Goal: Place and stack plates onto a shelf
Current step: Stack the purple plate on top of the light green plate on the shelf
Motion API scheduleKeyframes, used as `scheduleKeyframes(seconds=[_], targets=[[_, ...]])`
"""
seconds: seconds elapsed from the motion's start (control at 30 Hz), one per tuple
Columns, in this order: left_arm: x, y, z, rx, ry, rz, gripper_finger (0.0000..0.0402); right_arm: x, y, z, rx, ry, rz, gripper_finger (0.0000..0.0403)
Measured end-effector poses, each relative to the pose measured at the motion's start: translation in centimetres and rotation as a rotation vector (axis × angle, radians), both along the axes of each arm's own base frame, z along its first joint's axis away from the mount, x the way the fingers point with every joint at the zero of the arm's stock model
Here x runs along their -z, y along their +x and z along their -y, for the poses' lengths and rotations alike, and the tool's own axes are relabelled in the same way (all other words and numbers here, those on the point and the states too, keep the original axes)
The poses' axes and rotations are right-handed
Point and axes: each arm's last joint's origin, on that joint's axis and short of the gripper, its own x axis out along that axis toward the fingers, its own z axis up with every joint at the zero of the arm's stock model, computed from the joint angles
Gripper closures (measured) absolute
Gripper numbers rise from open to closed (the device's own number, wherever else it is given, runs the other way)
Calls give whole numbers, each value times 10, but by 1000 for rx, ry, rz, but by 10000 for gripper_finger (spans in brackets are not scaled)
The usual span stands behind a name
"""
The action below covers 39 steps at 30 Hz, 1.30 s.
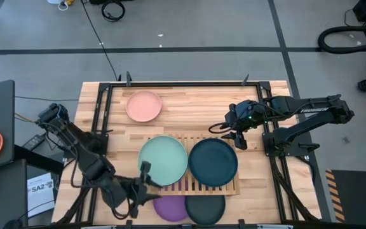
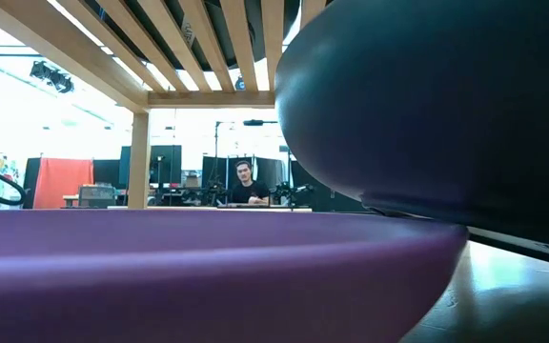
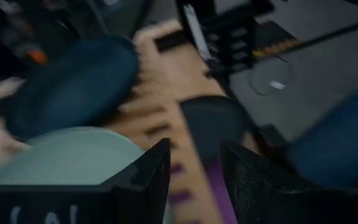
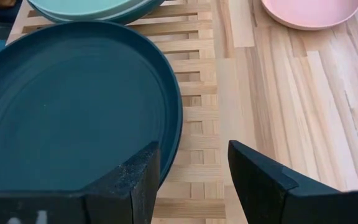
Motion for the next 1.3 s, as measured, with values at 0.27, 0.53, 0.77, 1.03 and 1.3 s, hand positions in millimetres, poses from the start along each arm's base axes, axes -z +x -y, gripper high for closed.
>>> scheduleKeyframes(seconds=[0.27, 0.53, 0.77, 1.03, 1.3], targets=[[30, -1, 30, 2, -137, -108, 256, 0, 0, 0, 0, 1, 1, 208], [38, -1, 57, 7, -317, -71, 258, 0, 0, 0, 0, 1, 1, 208], [35, -9, 67, -15, -454, -72, 259, 0, 0, 0, 2, 3, 1, 208], [34, -5, 83, -16, -595, -7, 260, 0, 0, 0, 1, 4, 1, 208], [14, 19, 123, -30, -486, -79, 260, 0, 0, 0, 0, 4, 2, 208]])
